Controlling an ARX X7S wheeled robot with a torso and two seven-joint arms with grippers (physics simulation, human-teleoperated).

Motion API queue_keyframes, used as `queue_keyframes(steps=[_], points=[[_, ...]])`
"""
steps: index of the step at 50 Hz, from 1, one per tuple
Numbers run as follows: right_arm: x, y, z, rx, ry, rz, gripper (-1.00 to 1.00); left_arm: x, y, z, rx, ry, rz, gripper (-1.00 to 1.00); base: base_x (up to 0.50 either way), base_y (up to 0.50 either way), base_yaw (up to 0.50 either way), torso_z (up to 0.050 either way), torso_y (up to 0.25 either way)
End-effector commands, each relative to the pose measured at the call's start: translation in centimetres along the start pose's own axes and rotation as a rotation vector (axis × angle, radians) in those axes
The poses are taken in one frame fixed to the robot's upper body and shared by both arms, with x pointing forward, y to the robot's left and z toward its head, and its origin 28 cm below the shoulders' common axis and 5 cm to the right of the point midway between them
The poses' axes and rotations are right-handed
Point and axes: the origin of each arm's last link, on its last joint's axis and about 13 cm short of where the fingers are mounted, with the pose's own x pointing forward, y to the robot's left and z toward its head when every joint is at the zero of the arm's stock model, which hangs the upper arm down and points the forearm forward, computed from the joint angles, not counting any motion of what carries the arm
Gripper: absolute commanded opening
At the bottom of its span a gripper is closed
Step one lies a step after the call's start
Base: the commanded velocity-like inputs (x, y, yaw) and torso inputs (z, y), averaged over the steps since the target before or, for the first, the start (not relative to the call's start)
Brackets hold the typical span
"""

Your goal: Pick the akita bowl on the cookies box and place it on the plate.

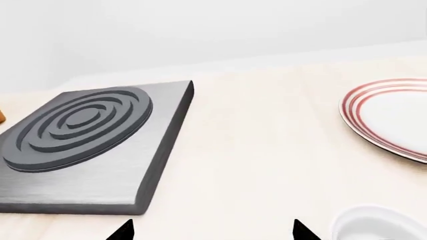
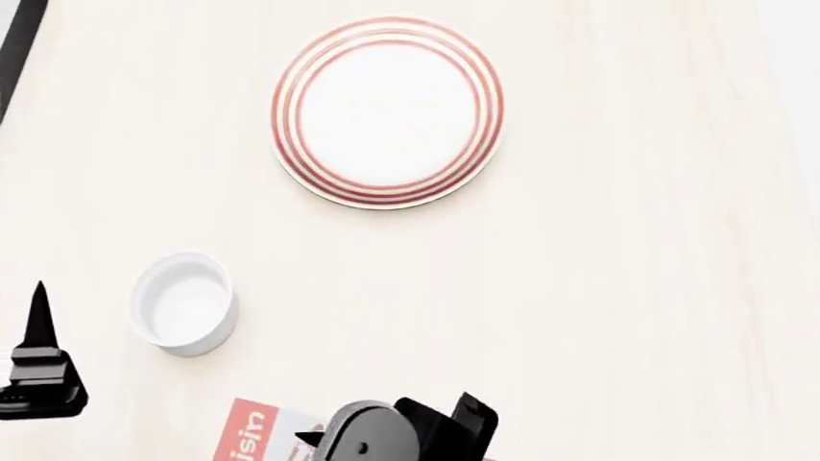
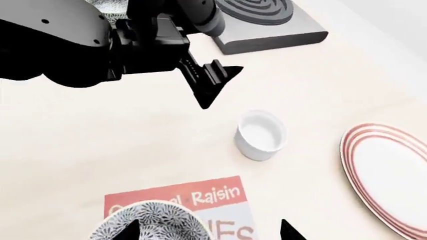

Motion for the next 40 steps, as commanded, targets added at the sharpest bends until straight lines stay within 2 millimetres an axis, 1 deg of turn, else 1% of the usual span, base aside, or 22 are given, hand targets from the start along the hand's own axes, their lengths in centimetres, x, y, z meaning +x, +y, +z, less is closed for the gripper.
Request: queue_keyframes(steps=[1,11,16,25,33,34,40], points=[[-0.6,1.5,0.4,-0.059,0.022,0.087,1.0,-0.2,-0.1,0.0,0.005,-0.007,-0.009,1.0,0.0,0.0,0.0,0.0,0.0],[-0.2,2.7,0.0,-0.081,0.06,0.134,1.0,-0.3,-0.1,-0.2,0.001,-0.007,-0.005,1.0,0.0,0.0,0.0,0.0,0.0],[-0.1,3.2,-0.1,-0.087,0.107,0.175,1.0,-0.3,0.0,-0.2,0.003,-0.006,-0.003,1.0,0.0,0.0,0.0,0.0,0.0],[0.2,4.0,-0.5,-0.148,0.195,0.187,1.0,-0.3,0.0,-0.2,0.003,-0.007,-0.003,1.0,0.0,0.0,0.0,0.0,0.0],[-0.1,3.7,0.2,-0.173,0.308,0.213,1.0,-0.3,-0.3,-0.2,0.001,-0.006,-0.01,1.0,0.0,0.0,0.0,0.0,0.0],[-0.1,3.8,0.1,-0.202,0.319,0.211,1.0,-0.3,-0.3,-0.1,0.001,-0.006,-0.011,1.0,0.0,0.0,0.0,0.0,0.0],[-0.1,3.8,0.2,-0.213,0.374,0.232,1.0,-0.3,-0.3,-0.2,0.0,-0.004,-0.015,1.0,0.0,0.0,0.0,0.0,0.0]])
